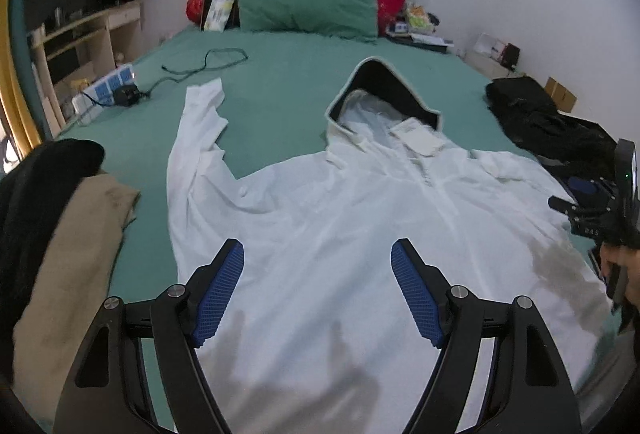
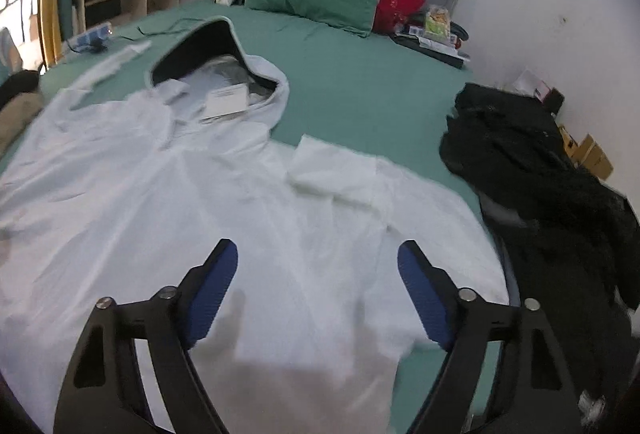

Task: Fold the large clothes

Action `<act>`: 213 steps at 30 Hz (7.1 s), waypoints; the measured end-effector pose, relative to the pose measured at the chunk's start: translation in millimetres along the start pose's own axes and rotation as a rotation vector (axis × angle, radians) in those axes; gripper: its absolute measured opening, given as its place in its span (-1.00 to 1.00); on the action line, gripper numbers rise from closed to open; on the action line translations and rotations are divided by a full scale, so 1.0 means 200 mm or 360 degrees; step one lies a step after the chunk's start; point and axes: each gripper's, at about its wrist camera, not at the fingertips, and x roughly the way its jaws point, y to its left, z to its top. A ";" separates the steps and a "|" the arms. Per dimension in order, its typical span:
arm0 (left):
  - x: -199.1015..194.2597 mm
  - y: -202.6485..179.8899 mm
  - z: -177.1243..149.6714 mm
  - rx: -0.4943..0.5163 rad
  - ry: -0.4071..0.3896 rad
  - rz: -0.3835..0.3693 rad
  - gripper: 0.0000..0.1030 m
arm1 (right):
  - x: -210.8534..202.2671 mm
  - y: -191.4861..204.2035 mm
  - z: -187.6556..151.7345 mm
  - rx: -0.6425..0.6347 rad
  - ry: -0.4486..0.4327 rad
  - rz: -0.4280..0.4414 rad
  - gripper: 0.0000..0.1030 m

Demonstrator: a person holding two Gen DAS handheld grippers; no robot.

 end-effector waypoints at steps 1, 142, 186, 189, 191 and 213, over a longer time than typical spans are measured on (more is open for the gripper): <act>0.04 0.02 0.02 -0.0009 0.0009 0.0008 0.54 | 0.06 0.00 0.04 -0.0047 0.0006 -0.0025 0.56; 0.70 0.31 0.10 0.0058 0.0391 0.0040 0.02 | 0.22 -0.28 -0.19 0.0963 0.0119 0.0459 -0.80; 0.52 0.59 0.36 -0.0193 0.0030 0.0054 0.40 | 0.49 0.27 0.73 0.0090 -0.0207 0.0247 0.31; 0.55 0.63 0.37 -0.0174 0.0145 0.0015 0.40 | 0.65 0.37 0.91 0.0029 -0.0163 0.0312 0.18; 0.56 0.65 0.37 -0.0178 0.0179 0.0106 0.40 | 0.75 0.45 1.00 -0.0044 -0.0098 0.0293 -0.16; 0.49 0.58 0.35 -0.0257 0.0113 0.0006 0.40 | 0.36 0.69 0.36 -0.0768 -0.0028 0.0435 -0.77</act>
